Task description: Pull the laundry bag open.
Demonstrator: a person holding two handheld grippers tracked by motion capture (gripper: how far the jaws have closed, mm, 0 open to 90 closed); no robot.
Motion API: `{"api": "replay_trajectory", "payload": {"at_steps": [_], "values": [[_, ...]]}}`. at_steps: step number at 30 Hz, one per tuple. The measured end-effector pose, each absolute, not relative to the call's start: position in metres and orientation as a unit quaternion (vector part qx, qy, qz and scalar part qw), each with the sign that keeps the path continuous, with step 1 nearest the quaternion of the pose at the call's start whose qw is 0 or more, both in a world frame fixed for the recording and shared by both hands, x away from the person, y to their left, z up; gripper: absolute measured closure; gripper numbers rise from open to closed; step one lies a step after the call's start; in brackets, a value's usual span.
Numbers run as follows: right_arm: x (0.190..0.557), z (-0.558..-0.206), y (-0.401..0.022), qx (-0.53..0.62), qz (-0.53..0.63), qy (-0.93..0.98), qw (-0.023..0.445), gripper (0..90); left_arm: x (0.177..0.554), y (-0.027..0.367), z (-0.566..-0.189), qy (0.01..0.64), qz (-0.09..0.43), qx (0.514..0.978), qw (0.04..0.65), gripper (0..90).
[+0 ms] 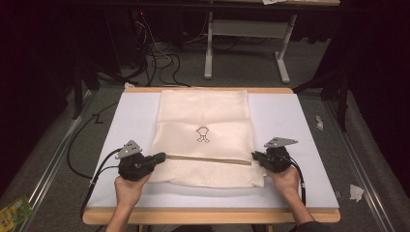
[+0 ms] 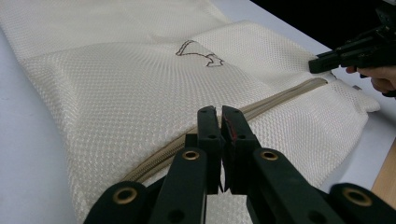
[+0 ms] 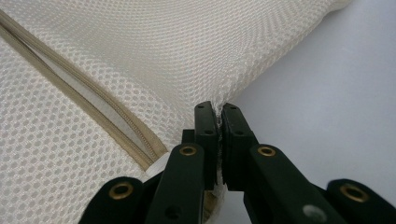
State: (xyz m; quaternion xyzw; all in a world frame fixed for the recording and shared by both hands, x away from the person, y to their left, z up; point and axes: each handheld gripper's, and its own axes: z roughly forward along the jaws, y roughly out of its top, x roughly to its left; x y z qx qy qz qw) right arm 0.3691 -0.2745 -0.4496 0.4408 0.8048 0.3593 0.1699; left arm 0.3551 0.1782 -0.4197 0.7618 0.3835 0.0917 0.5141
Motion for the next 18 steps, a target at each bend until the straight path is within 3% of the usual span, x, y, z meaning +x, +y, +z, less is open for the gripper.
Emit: {"api": "replay_trajectory", "payload": {"at_steps": [18], "values": [[0.370,-0.444,-0.277,0.446,0.357,0.802,0.177,87.8,0.352,0.206,-0.422,0.409,0.103,0.744,0.518,87.0]]}}
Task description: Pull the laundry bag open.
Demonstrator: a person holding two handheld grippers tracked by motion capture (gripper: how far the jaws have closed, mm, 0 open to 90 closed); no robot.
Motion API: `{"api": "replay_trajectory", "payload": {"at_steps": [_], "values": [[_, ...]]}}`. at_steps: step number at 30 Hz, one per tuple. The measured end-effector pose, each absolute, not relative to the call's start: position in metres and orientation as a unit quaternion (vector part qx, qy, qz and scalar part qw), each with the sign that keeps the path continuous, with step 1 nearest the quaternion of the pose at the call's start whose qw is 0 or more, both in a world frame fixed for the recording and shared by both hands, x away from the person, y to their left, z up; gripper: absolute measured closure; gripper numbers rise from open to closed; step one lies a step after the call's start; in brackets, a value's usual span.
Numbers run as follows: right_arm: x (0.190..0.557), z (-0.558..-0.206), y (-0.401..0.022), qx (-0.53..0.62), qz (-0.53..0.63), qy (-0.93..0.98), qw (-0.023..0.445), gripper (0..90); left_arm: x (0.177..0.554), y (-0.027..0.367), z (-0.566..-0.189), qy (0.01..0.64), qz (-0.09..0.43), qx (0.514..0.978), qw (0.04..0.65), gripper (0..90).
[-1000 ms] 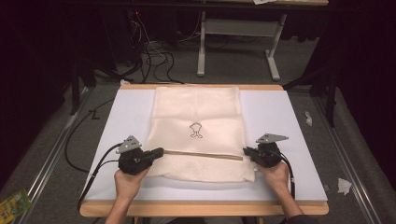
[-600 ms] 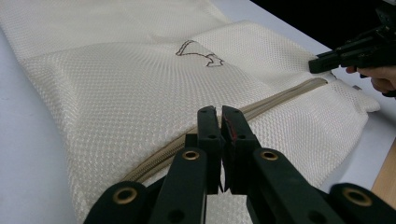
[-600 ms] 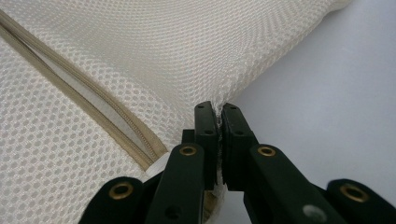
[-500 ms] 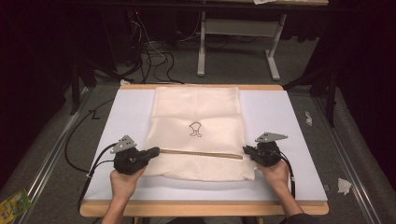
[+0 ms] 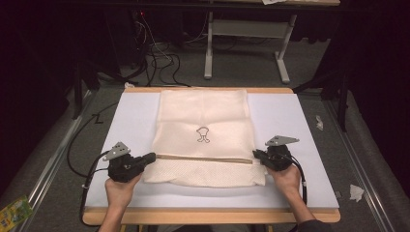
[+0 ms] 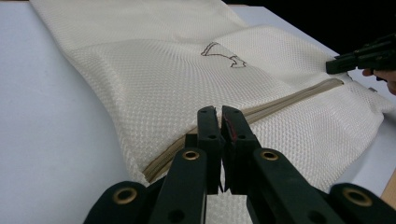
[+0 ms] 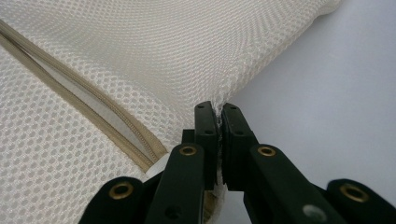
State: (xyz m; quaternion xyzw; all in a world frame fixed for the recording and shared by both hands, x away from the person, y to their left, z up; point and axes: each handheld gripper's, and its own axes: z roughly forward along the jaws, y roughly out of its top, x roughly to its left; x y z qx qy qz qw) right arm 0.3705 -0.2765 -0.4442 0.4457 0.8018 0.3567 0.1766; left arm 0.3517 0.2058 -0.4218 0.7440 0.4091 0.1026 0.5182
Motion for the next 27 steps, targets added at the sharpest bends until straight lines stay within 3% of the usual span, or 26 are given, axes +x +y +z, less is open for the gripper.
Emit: {"api": "replay_trajectory", "payload": {"at_steps": [27], "values": [[0.371,-0.445,-0.279,0.446,0.358,0.800,0.179,87.9,0.352,0.218,-0.412,0.415,0.127,0.750,0.498,87.0]]}}
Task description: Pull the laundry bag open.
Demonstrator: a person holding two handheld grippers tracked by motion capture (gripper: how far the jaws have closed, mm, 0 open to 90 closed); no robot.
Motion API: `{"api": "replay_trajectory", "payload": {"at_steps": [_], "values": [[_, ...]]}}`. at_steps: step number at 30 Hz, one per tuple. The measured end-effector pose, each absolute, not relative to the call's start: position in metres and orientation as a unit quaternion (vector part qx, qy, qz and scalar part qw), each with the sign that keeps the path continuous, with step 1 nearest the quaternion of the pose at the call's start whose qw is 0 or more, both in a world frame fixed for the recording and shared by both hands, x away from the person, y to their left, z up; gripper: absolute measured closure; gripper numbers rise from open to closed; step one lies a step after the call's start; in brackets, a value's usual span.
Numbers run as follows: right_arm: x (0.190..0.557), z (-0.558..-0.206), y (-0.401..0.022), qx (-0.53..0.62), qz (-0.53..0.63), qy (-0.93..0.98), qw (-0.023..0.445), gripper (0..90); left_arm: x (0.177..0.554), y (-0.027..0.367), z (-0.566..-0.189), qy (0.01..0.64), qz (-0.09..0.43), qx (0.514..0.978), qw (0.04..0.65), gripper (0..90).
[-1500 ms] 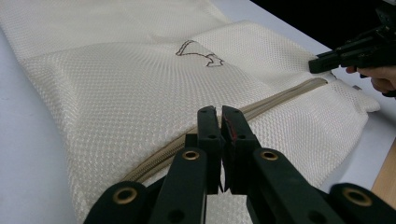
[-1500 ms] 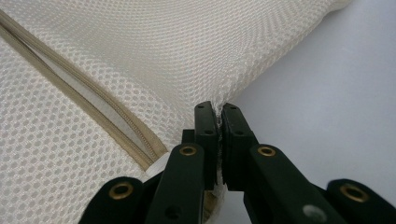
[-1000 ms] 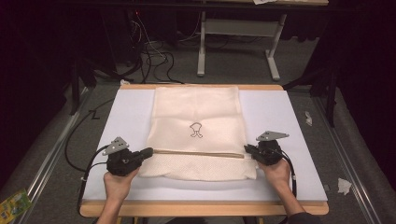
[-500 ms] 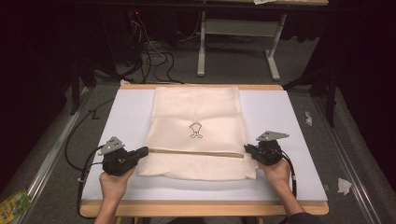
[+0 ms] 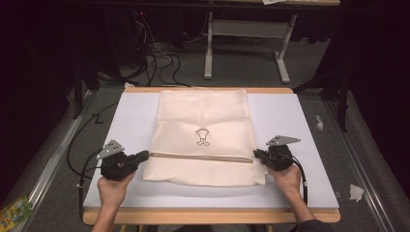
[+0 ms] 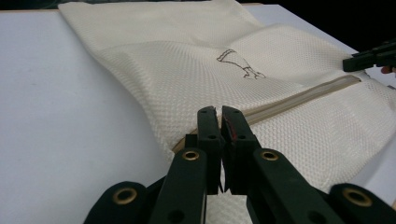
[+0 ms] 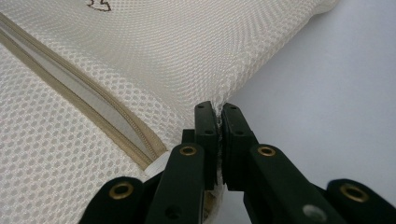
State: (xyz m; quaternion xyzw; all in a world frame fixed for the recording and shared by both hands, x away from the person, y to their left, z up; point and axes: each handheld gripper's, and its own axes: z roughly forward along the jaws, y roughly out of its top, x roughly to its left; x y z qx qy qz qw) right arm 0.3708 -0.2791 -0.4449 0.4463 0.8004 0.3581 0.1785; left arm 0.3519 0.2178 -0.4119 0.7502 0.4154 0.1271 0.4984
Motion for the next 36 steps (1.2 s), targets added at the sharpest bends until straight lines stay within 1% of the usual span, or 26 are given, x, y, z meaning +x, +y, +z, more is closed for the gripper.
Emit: {"api": "replay_trajectory", "payload": {"at_steps": [14,16,17,25,27,31,36], "values": [[0.370,-0.442,-0.279,0.445,0.362,0.798,0.184,88.7,0.357,0.224,-0.413,0.428,0.131,0.754,0.481,87.1],[0.370,-0.443,-0.279,0.446,0.363,0.797,0.184,88.8,0.357,0.223,-0.413,0.431,0.140,0.755,0.474,87.1],[0.370,-0.442,-0.280,0.442,0.358,0.800,0.192,88.9,0.357,0.224,-0.412,0.431,0.140,0.758,0.469,87.1],[0.368,-0.439,-0.282,0.440,0.366,0.797,0.192,89.3,0.358,0.223,-0.413,0.437,0.150,0.767,0.446,87.1],[0.368,-0.438,-0.282,0.442,0.369,0.795,0.192,89.4,0.357,0.221,-0.414,0.439,0.161,0.774,0.427,87.1],[0.369,-0.434,-0.282,0.440,0.373,0.794,0.193,89.3,0.356,0.219,-0.414,0.439,0.171,0.778,0.415,87.1],[0.371,-0.431,-0.283,0.446,0.381,0.787,0.191,88.9,0.357,0.222,-0.414,0.441,0.158,0.773,0.428,86.9]]}}
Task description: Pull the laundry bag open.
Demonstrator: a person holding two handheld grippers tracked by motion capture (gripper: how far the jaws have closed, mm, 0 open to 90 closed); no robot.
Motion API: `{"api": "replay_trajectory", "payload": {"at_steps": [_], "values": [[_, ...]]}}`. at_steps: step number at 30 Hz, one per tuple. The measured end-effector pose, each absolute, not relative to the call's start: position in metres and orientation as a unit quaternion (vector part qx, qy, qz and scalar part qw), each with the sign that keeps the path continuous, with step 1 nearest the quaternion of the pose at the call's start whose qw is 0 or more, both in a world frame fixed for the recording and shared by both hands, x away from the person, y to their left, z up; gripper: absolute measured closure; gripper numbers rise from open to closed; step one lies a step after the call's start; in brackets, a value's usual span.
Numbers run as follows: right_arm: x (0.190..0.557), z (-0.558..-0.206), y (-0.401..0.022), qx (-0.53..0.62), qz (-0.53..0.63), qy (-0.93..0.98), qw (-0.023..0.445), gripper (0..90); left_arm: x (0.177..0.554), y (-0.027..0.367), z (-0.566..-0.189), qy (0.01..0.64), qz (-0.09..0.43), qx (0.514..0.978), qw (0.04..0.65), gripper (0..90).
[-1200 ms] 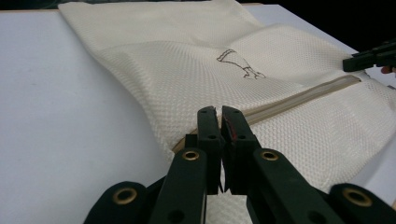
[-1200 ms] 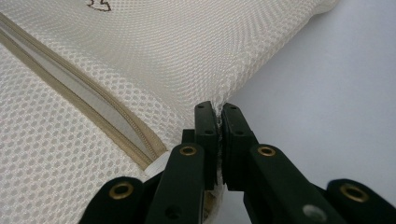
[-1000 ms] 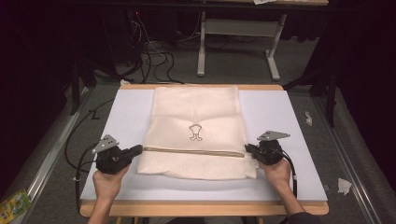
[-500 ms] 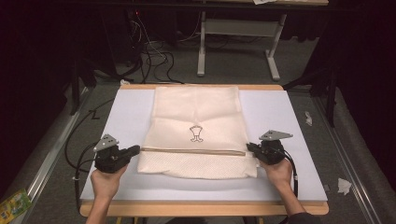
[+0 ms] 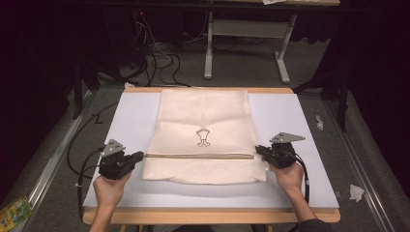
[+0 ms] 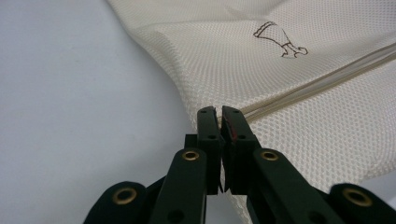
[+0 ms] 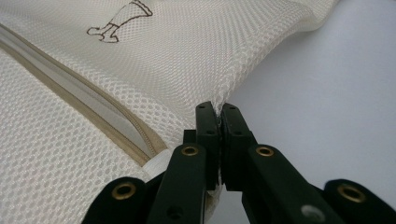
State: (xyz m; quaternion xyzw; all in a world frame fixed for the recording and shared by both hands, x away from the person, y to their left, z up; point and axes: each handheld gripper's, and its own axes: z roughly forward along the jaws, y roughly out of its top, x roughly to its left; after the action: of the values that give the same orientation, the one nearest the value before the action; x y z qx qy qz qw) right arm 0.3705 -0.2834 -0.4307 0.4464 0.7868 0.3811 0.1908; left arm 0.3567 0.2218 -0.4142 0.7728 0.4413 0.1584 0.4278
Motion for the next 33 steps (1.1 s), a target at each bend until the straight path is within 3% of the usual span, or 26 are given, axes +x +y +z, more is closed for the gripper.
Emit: {"api": "replay_trajectory", "payload": {"at_steps": [33], "values": [[0.370,-0.457,-0.283,0.464,0.359,0.793,0.163,82.3,0.353,0.220,-0.436,0.450,0.134,0.775,0.423,85.4]]}}
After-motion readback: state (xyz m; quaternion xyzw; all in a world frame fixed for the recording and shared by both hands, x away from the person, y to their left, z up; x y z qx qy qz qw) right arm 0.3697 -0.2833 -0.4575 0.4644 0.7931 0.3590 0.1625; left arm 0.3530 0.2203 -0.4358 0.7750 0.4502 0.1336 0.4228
